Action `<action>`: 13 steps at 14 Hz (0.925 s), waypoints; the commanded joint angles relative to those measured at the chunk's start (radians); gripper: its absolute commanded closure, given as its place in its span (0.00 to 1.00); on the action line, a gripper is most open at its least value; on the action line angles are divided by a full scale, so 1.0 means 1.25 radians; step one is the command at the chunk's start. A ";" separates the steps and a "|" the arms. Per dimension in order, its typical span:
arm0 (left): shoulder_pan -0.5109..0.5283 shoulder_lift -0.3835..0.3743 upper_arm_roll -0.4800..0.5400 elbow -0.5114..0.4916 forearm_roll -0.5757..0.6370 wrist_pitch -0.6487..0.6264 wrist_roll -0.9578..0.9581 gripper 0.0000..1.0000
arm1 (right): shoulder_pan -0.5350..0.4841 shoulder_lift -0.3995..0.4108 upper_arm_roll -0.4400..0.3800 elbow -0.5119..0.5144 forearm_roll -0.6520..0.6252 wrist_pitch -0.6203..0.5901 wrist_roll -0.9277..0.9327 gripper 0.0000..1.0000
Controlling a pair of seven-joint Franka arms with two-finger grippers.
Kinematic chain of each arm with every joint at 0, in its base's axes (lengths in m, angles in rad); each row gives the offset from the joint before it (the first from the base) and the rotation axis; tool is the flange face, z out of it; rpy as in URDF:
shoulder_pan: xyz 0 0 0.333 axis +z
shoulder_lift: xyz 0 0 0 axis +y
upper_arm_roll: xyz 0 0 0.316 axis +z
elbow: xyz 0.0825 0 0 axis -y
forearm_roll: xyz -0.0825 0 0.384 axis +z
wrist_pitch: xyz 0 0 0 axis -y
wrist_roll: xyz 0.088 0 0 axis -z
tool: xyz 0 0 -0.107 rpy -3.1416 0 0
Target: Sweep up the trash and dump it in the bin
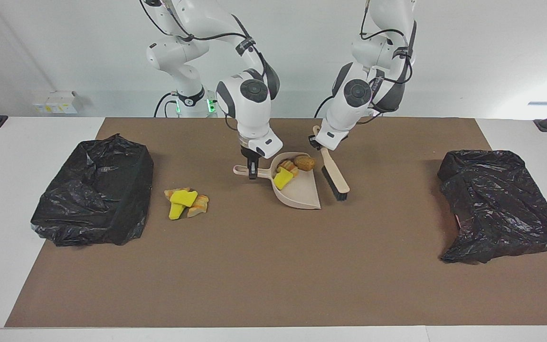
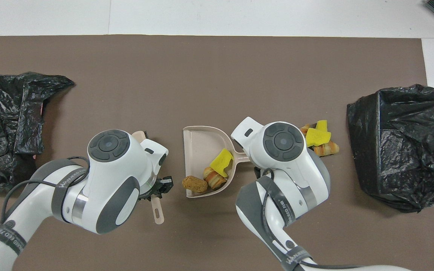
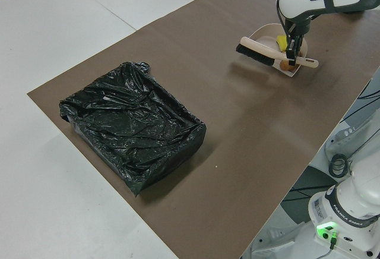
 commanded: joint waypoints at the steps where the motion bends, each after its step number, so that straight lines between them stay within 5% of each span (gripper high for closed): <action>1: 0.012 -0.009 -0.008 -0.005 0.019 -0.025 -0.011 1.00 | -0.064 -0.027 0.005 0.036 0.029 -0.065 -0.056 1.00; 4: -0.031 -0.036 -0.016 -0.039 0.017 -0.004 -0.011 1.00 | -0.165 -0.075 0.002 0.056 0.140 -0.124 -0.104 1.00; 13: -0.231 -0.026 -0.017 -0.063 -0.124 0.058 -0.072 1.00 | -0.543 -0.235 -0.006 0.060 0.103 -0.226 -0.360 1.00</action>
